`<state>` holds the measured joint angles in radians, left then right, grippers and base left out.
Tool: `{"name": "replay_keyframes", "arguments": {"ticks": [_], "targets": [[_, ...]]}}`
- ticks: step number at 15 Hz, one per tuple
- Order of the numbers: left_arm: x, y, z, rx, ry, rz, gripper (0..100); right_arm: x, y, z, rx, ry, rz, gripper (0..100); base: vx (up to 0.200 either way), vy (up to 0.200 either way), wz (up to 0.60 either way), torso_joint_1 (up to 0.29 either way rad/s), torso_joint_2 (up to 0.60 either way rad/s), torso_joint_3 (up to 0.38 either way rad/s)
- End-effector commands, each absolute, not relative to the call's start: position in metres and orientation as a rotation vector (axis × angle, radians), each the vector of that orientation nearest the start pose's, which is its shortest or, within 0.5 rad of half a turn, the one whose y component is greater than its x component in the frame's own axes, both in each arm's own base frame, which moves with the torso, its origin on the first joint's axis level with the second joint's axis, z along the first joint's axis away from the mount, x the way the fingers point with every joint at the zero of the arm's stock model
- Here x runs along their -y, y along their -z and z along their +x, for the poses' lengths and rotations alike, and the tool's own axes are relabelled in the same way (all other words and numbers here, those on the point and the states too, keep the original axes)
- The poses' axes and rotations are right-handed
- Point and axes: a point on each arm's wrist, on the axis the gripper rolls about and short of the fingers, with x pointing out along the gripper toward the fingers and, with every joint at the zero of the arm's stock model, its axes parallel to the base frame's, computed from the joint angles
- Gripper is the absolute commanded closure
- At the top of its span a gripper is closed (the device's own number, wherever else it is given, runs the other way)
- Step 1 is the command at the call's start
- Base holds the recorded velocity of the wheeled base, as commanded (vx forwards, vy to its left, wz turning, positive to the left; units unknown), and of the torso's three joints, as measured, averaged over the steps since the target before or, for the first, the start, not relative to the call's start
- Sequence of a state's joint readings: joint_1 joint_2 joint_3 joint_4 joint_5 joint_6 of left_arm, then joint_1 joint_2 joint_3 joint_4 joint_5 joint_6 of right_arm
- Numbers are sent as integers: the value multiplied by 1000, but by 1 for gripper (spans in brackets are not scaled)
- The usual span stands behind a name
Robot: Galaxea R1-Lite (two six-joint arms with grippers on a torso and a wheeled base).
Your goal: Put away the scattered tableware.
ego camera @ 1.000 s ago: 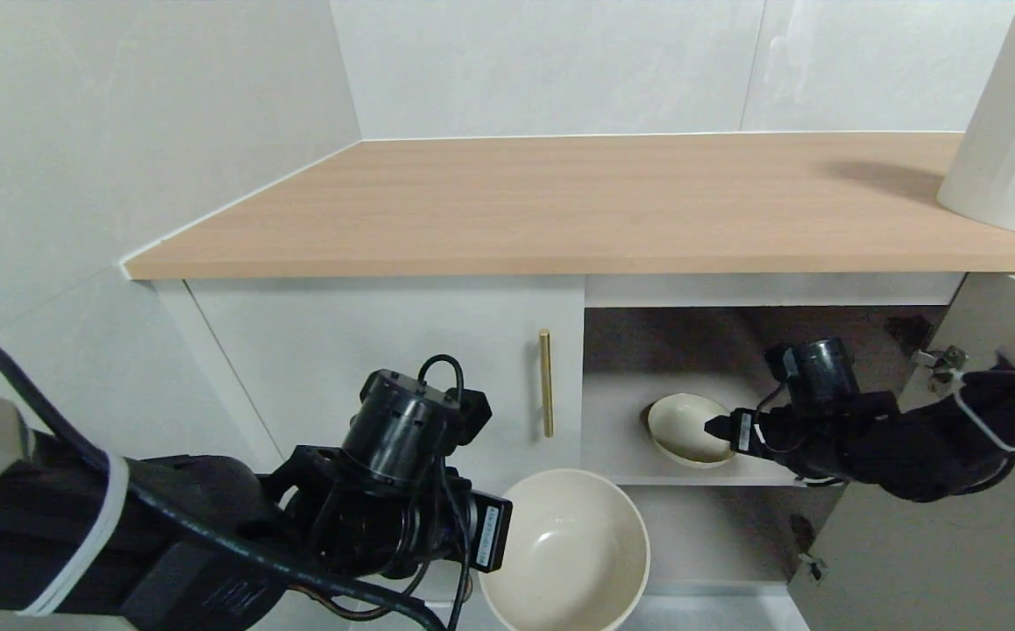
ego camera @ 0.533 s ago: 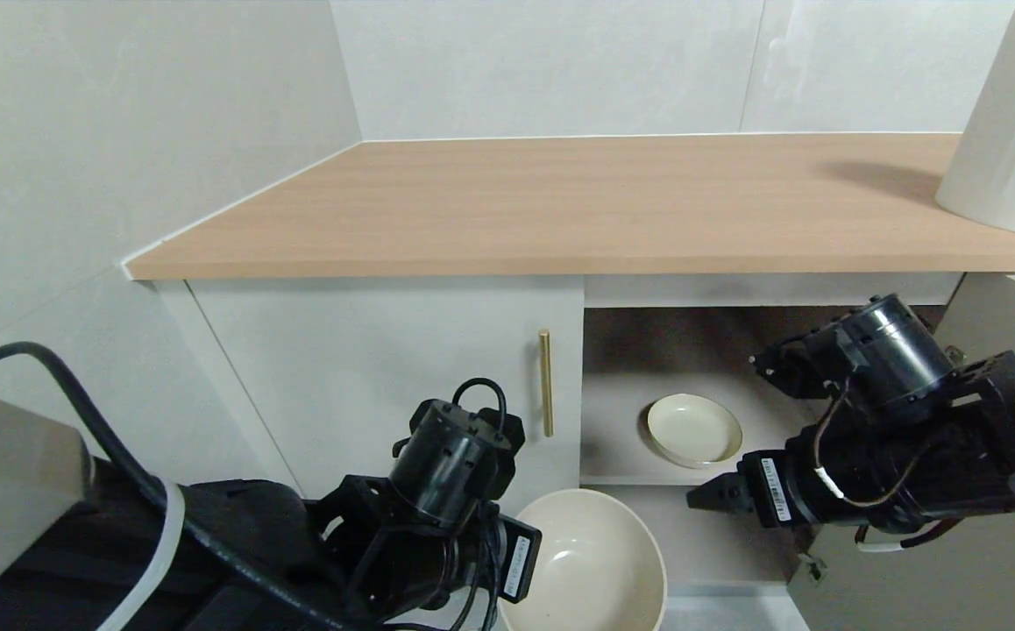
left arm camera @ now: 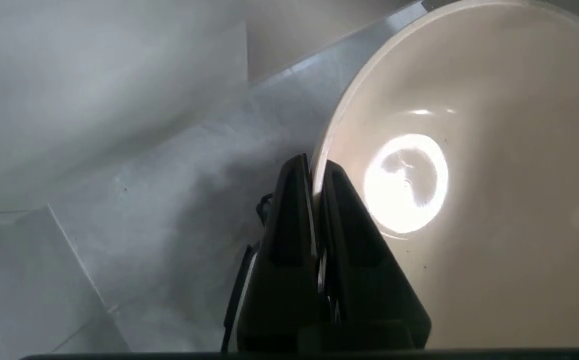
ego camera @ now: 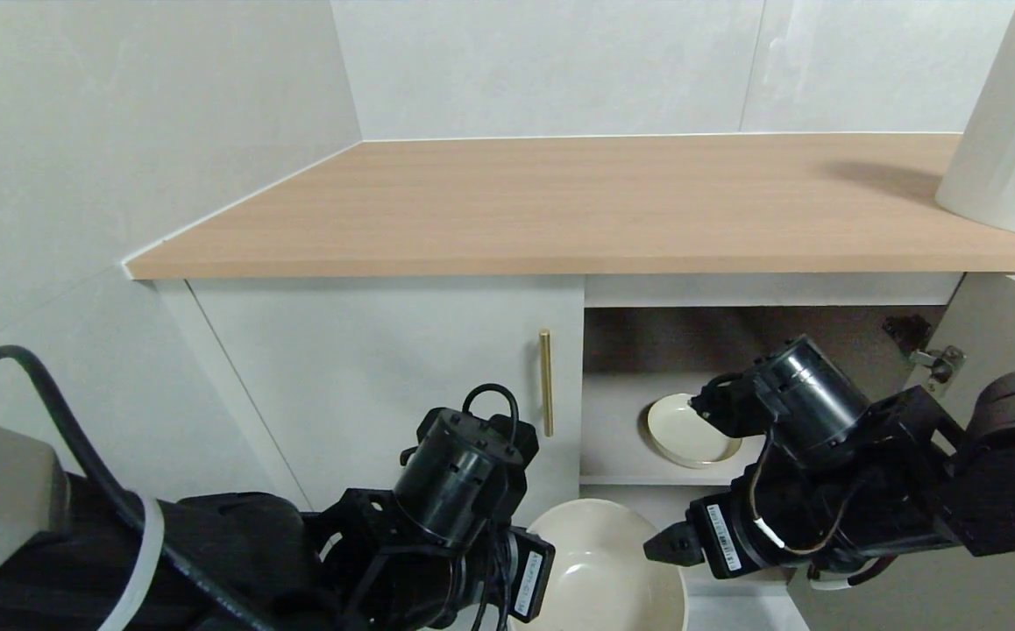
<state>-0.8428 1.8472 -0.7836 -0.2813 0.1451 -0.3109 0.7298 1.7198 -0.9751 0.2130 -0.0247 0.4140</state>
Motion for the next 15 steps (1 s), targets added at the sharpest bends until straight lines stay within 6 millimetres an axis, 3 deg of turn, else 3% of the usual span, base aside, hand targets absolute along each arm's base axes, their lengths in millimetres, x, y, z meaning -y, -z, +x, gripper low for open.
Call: {"name": "replay_keyframes", "arguments": {"ticks": [1, 4, 5, 14, 15], "targets": [[226, -102, 206, -786, 541, 88, 100, -194, -138, 214, -1052, -441, -10, 0, 0, 0, 0, 0, 0, 0], [226, -101, 206, -789, 540, 90, 100, -195, -135, 215, -1062, -438, -15, 0, 0, 0, 0, 0, 0, 0], [226, -101, 206, -789, 540, 90, 100, -196, -134, 215, -1066, -438, -18, 100, 0, 0, 0, 0, 0, 0], [226, -101, 206, -788, 541, 91, 100, -199, -129, 216, -1081, -438, -27, 100, 0, 0, 0, 0, 0, 0], [226, -101, 206, -788, 541, 91, 0, -199, -129, 216, -1081, -438, -27, 100, 0, 0, 0, 0, 0, 0]]}}
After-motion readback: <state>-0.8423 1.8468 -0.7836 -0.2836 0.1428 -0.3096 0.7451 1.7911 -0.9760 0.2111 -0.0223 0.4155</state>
